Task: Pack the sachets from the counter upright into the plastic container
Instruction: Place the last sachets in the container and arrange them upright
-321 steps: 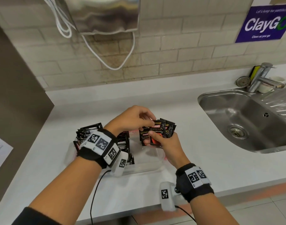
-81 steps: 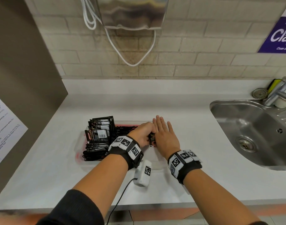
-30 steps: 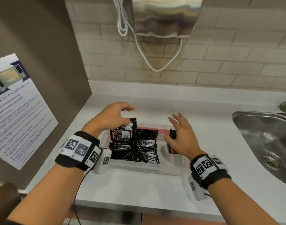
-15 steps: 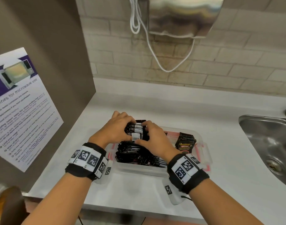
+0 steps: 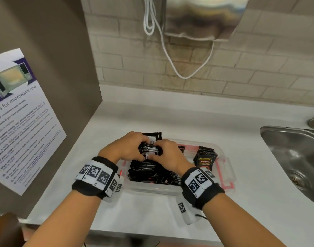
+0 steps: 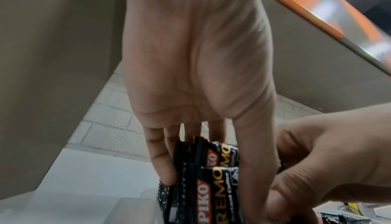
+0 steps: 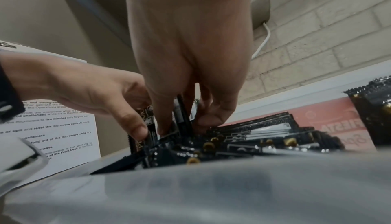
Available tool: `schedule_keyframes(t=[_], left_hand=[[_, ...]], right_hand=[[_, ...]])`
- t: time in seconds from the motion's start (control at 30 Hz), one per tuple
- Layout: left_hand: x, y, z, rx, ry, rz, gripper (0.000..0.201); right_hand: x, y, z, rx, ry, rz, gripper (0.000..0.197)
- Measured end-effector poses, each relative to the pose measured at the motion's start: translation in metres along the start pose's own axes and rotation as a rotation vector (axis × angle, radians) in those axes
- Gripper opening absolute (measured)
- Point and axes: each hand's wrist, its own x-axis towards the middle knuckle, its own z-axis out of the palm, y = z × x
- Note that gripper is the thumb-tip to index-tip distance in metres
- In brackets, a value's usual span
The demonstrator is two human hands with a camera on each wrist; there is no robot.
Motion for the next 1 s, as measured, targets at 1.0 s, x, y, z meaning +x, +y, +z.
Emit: schedule_keyframes(t=[1.0], left_hand=[[0.012,0.113,0.008,-1.346,-0.223,0.553,0.117]], right_hand=[[-0.083,0.051,-0.072,1.318,0.014,0.019,0.018]])
